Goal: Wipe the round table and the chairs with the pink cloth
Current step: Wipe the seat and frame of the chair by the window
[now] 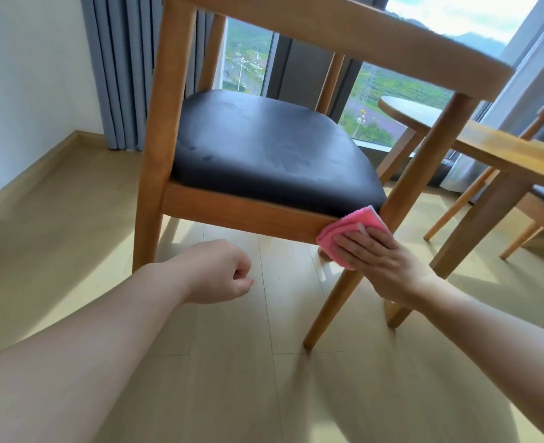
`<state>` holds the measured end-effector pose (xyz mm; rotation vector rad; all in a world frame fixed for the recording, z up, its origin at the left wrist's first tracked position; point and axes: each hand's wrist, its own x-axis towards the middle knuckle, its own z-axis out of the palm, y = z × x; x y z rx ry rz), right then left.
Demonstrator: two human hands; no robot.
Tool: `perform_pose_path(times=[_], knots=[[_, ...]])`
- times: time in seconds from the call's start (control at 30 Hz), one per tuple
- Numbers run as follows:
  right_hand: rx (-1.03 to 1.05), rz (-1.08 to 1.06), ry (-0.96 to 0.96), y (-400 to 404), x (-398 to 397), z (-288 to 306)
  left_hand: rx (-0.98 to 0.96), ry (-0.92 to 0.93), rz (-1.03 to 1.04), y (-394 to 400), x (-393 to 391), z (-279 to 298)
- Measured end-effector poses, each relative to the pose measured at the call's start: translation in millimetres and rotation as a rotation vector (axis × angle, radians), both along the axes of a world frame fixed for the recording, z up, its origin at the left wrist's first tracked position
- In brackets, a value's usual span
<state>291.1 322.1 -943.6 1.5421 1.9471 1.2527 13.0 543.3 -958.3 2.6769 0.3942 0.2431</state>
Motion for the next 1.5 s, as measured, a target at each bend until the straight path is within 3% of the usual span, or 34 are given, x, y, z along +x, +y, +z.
perform_pose_path(times=[0.27, 0.53, 1.2, 1.5], knots=[[-0.049, -0.094, 0.03, -15, 7, -1, 0.007, 0.023, -0.026, -7, 9, -1], [-0.047, 0.018, 0.014, 3, 9, -7, 0.003, 0.014, -0.009, 9, -8, -5], [-0.171, 0.022, 0.154, 186, -145, -2, -0.09, -0.032, 0.272, 76, -104, -3], [-0.18, 0.134, 0.196, 193, -160, 10, -0.05, -0.022, 0.366, 66, -131, 16]])
